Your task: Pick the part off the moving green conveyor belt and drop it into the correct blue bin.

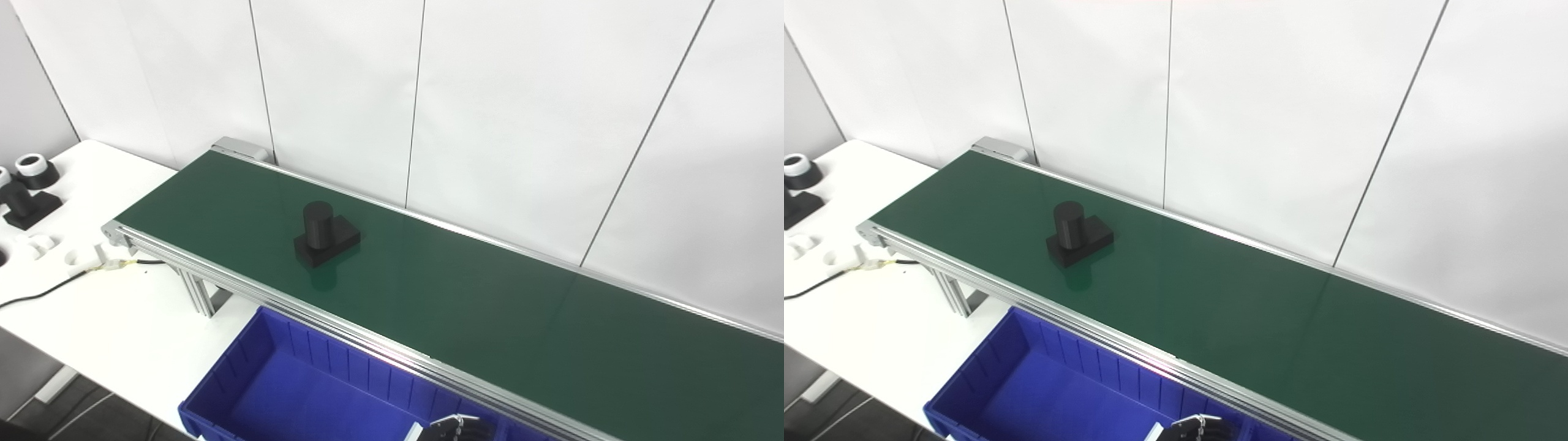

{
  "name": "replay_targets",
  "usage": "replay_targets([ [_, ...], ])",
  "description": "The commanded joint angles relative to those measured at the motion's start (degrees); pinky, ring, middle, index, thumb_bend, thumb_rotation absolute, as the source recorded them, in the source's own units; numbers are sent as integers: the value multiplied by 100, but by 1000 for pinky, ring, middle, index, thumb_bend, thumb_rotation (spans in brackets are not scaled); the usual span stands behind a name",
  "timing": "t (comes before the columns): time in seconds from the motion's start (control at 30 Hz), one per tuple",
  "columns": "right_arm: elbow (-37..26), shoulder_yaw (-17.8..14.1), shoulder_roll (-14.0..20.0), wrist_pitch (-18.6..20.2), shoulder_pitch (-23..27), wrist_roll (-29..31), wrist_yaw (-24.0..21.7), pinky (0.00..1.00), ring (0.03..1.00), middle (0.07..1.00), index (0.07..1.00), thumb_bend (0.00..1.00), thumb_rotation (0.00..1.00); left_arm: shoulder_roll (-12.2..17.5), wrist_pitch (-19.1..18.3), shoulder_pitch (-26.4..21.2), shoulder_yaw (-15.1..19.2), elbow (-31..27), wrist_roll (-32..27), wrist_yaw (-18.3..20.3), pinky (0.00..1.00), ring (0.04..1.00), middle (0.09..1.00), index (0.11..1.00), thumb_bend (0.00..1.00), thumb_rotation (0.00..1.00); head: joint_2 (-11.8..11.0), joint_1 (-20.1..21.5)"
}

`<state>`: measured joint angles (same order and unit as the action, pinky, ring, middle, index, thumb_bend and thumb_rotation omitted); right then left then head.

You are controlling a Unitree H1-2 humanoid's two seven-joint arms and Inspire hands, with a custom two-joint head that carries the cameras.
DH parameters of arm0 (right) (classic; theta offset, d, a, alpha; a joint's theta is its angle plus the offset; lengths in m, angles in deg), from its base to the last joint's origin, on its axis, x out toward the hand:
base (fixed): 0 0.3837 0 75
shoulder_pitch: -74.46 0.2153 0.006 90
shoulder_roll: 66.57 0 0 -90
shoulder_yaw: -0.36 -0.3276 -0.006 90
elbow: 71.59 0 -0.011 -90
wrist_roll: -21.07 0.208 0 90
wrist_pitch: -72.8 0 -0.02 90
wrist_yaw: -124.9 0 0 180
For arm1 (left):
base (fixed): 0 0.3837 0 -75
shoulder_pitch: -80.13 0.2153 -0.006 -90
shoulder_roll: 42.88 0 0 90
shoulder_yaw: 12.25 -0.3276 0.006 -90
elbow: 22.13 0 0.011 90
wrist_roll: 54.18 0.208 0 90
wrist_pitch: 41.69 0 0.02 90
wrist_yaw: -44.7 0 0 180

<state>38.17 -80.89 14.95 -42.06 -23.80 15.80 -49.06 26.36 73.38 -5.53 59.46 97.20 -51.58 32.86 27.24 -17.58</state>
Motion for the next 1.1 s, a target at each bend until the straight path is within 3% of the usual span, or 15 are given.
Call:
replay_targets([
  [0.0, -186, 31, 0, -206, 30, 10, 131, 607, 737, 783, 799, 573, 44, -143, 186, 47, -26, -171, -18, 133, 758, 739, 722, 695, 674, 0, 16, 41],
  [0.27, -292, 172, 89, -206, -28, -35, 296, 598, 726, 779, 796, 590, 30, -163, 186, 112, 15, -243, -26, 264, 777, 747, 732, 703, 652, 0, 124, 302],
  [0.53, -379, 203, 117, -206, -112, -66, 424, 586, 709, 767, 783, 635, 126, -209, 186, 165, 92, -212, -91, 331, 798, 755, 731, 699, 603, 0, 202, 598],
  [1.07, -471, 375, 156, -206, -137, -171, 595, 603, 722, 772, 787, 653, 76, -199, 186, 284, 209, -319, -95, 373, 800, 742, 754, 722, 525, 0, 306, 858],
])
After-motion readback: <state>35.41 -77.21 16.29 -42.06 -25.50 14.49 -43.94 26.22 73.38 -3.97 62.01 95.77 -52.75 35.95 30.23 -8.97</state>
